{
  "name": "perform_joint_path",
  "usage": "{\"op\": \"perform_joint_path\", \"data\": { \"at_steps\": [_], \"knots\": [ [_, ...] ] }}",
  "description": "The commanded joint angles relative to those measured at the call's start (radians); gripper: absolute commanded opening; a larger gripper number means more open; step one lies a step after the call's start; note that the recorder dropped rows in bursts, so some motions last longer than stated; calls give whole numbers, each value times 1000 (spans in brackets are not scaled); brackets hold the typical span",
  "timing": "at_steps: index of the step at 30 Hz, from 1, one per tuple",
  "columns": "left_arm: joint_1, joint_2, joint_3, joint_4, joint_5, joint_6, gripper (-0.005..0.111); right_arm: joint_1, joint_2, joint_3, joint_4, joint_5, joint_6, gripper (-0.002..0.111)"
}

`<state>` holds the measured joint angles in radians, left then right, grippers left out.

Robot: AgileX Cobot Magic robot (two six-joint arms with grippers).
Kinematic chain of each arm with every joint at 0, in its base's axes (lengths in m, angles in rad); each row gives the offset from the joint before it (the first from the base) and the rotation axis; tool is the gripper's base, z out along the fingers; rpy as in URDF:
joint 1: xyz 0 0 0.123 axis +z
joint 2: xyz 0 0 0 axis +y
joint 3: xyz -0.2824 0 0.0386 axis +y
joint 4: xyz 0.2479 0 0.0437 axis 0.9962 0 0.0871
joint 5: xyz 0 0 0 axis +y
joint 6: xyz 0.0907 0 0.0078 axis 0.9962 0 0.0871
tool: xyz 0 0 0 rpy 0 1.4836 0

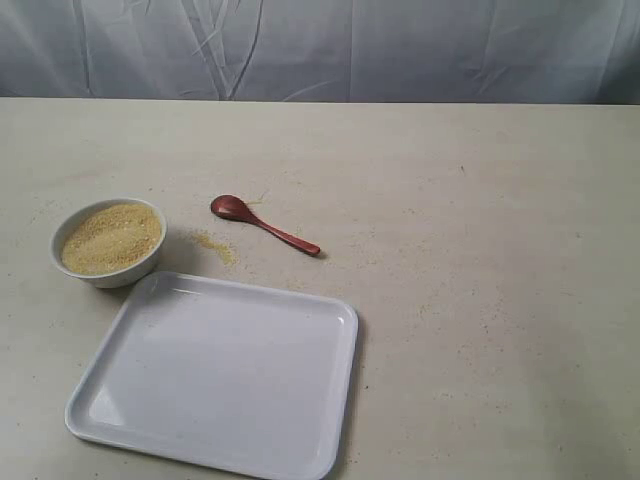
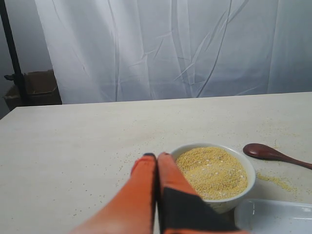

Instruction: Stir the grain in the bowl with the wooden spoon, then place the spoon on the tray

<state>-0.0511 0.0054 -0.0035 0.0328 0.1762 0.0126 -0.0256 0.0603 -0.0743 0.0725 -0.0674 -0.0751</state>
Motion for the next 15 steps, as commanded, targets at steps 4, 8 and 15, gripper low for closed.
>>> {"op": "perform_joint_path", "data": {
  "at_steps": [4,8,15],
  "knots": [
    [-1,-5,4,-6,-14,-2,0,5,367,-242,2,259,0,0],
    [-1,-5,4,-6,-14,-2,0,5,565,-302,0,234,0,0],
    [-1,-5,4,-6,-14,-2,0,5,780,-332,138,137,12,0]
  ]
}}
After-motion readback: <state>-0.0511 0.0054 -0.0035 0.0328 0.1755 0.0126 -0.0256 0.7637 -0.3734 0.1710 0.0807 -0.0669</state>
